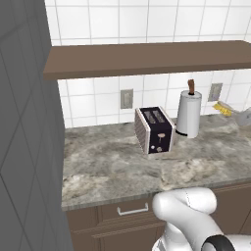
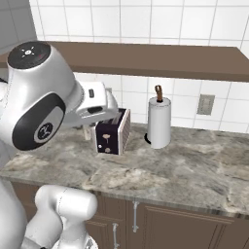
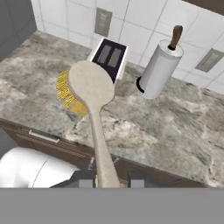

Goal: Open the cabinet. Pick the dish brush and place it next to the sink. Then close the cabinet.

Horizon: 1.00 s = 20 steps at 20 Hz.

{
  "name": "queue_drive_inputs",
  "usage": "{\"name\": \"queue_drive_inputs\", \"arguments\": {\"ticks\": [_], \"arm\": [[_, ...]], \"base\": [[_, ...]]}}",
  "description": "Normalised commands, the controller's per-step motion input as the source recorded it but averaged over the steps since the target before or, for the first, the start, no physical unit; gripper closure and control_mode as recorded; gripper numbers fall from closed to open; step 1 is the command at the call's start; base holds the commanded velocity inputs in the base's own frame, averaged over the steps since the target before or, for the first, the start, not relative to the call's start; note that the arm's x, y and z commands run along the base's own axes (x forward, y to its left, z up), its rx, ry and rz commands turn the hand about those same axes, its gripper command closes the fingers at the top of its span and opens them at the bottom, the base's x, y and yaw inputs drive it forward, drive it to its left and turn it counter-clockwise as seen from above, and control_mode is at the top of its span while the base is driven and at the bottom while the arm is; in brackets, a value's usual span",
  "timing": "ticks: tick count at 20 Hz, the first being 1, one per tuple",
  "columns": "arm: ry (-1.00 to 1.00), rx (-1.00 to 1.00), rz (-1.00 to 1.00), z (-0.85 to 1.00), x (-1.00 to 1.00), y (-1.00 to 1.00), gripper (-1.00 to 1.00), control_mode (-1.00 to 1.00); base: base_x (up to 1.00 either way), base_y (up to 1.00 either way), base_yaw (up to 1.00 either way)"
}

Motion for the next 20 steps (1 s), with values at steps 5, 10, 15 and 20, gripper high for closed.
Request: {"name": "queue_drive_inputs", "arguments": {"ticks": [5,10,15,20], "arm": [[0.17,-0.09,0.00,-0.49,0.01,0.21,1.00,-1.00],[0.13,-0.02,0.00,-0.54,0.07,0.10,1.00,-1.00],[0.09,0.00,0.00,-0.29,0.00,0.00,1.00,-1.00],[0.09,0.00,-0.01,-0.25,0.04,0.00,1.00,-1.00]], "base": [[0.00,0.00,0.00],[0.00,0.00,0.00],[0.00,0.00,0.00],[0.00,0.00,0.00]]}}
